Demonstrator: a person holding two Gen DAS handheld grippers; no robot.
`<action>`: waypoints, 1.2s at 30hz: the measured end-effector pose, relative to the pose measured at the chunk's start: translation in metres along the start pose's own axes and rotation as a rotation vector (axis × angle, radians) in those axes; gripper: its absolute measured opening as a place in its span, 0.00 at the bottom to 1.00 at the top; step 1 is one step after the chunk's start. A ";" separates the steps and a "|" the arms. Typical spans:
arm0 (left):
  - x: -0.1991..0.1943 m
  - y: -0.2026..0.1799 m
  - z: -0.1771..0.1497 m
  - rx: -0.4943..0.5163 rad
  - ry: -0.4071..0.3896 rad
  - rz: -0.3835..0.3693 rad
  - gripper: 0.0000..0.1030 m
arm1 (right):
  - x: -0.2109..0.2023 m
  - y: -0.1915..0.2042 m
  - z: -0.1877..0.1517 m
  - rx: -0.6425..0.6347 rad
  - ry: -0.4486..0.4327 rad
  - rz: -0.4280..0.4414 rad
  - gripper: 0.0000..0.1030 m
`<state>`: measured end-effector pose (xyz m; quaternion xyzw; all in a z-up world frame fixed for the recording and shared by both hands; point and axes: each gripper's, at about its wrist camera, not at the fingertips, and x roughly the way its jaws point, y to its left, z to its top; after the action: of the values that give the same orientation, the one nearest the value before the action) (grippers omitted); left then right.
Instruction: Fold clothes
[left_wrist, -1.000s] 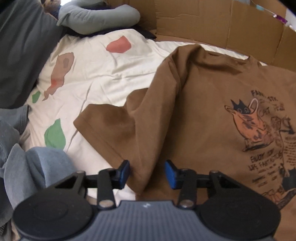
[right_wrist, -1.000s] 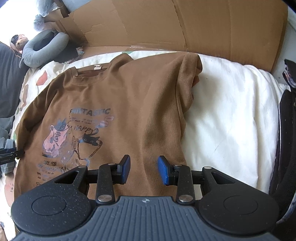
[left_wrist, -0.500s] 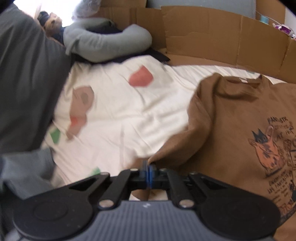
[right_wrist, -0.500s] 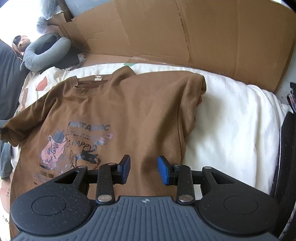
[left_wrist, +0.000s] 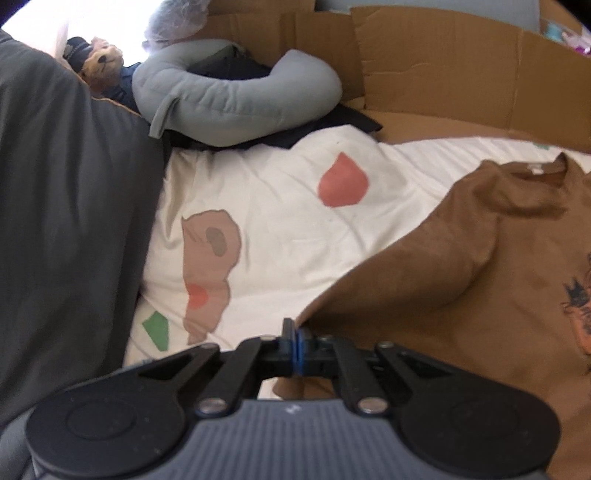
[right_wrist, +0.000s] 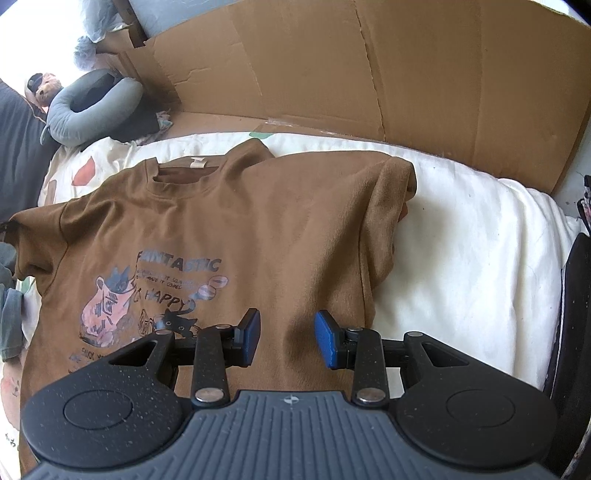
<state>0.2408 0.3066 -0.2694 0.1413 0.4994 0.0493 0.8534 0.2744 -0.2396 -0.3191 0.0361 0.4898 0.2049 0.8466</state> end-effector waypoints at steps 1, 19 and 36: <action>0.005 0.003 0.002 0.009 0.004 0.005 0.01 | 0.000 0.000 0.001 -0.002 0.000 -0.002 0.39; 0.058 0.035 0.013 0.081 0.119 0.053 0.01 | 0.012 0.010 0.033 -0.068 -0.037 0.009 0.39; 0.069 0.043 -0.003 -0.005 0.132 0.030 0.14 | 0.019 0.002 0.091 -0.147 -0.122 -0.020 0.39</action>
<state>0.2749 0.3640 -0.3164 0.1432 0.5524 0.0724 0.8180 0.3588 -0.2182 -0.2869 -0.0189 0.4213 0.2292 0.8773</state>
